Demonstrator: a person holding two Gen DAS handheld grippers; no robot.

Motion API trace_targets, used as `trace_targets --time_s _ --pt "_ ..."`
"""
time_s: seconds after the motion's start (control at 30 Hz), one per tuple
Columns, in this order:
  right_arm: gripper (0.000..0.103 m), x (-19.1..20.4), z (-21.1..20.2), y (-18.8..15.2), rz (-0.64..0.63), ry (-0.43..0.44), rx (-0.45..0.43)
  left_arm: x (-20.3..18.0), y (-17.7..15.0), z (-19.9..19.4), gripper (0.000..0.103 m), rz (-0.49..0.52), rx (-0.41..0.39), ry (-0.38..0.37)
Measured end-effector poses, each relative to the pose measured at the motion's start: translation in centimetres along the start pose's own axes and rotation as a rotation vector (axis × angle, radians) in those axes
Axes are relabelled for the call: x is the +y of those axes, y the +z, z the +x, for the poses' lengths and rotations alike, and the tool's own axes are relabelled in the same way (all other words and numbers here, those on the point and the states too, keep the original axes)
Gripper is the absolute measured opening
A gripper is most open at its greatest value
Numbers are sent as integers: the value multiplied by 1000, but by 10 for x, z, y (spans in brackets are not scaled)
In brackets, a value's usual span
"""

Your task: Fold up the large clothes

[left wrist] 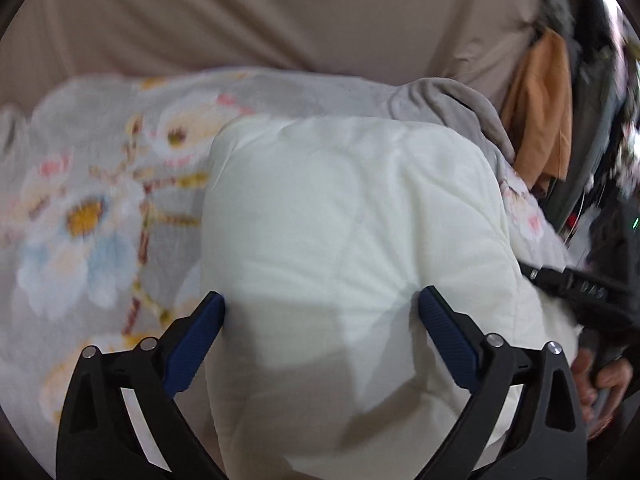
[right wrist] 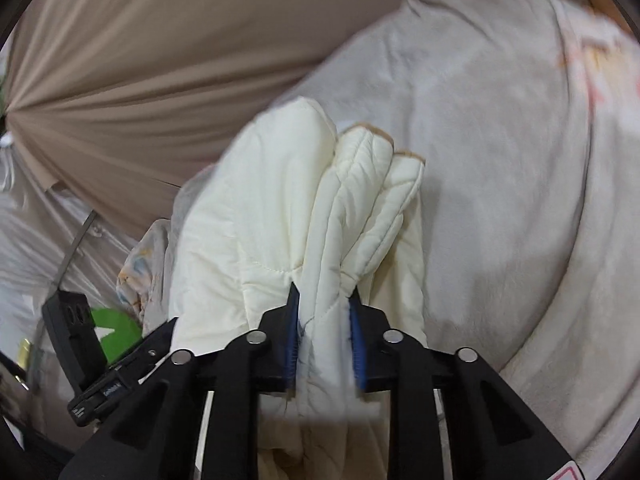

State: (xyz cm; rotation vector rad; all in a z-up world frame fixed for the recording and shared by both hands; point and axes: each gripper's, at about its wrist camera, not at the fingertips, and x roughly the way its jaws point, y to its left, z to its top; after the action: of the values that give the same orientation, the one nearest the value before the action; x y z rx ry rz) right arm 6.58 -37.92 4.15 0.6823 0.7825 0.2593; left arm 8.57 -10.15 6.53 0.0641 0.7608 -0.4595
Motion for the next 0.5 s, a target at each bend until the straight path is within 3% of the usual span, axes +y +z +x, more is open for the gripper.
trace_targets --time_s 0.13,0.23,0.33,0.4,0.5 --pt "20 -12 23 -7 -13 -112 25 -22 -4 6 95 119 -33 73" --pt "21 -27 26 -7 21 -92 40 -26 -7 11 97 129 -47 102" --pt "30 -32 26 -7 31 -94 34 -29 -9 12 97 136 -56 118" --pt "31 -33 11 -8 62 -96 -23 -28 -9 12 97 134 -53 118" --pt "31 0 -34 -15 -35 -135 -204 -27 -9 13 98 129 -53 122"
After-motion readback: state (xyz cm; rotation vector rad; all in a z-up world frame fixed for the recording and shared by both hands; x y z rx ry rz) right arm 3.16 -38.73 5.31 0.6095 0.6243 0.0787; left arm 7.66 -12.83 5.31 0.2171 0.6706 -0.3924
